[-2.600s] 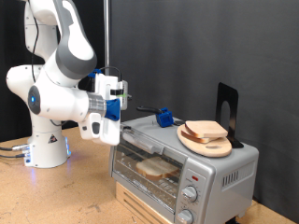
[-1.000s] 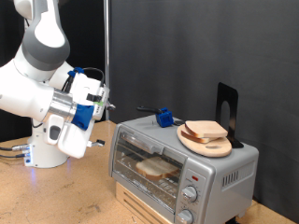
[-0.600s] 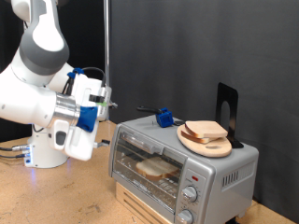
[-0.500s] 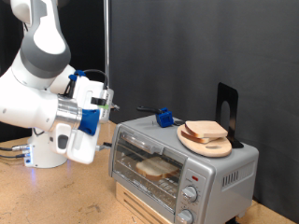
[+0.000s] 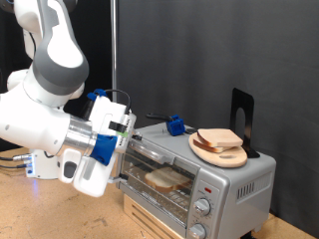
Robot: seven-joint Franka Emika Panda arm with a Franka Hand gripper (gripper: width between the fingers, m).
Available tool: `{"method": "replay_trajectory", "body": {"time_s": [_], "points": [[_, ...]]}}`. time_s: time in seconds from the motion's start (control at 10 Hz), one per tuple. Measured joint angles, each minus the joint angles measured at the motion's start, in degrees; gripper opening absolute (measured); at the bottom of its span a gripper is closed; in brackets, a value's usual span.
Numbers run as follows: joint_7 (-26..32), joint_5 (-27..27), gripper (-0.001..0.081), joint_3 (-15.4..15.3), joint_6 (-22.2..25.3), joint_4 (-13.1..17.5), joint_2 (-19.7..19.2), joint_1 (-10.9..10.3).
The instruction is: Make a piece of toast with the oven
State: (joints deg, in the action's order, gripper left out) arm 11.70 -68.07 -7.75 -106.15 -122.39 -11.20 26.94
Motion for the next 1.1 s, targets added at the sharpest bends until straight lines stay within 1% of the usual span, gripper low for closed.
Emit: {"method": "replay_trajectory", "body": {"time_s": [0.1,0.2,0.4,0.5,0.7,0.8,1.0,1.1], "points": [[0.81,-0.09,0.0808,0.05,3.62,0.3,-0.24,0.5],[0.73,-0.1,0.0808,0.12,6.06,1.63,-1.41,0.94],[-1.3,0.61,0.0808,-0.18,6.4,6.64,-5.91,0.7],[-2.57,2.05,0.0808,-0.39,6.51,9.57,-8.41,0.46],[-3.67,2.83,0.0808,-0.49,5.97,14.79,-13.01,-0.23],[-3.66,2.8,0.0808,-0.48,6.0,14.62,-12.95,-0.19],[-3.66,3.54,0.0808,-0.46,17.41,15.0,-13.35,1.3],[-3.65,3.3,0.0808,-0.49,19.97,16.02,-14.31,1.68]]}}
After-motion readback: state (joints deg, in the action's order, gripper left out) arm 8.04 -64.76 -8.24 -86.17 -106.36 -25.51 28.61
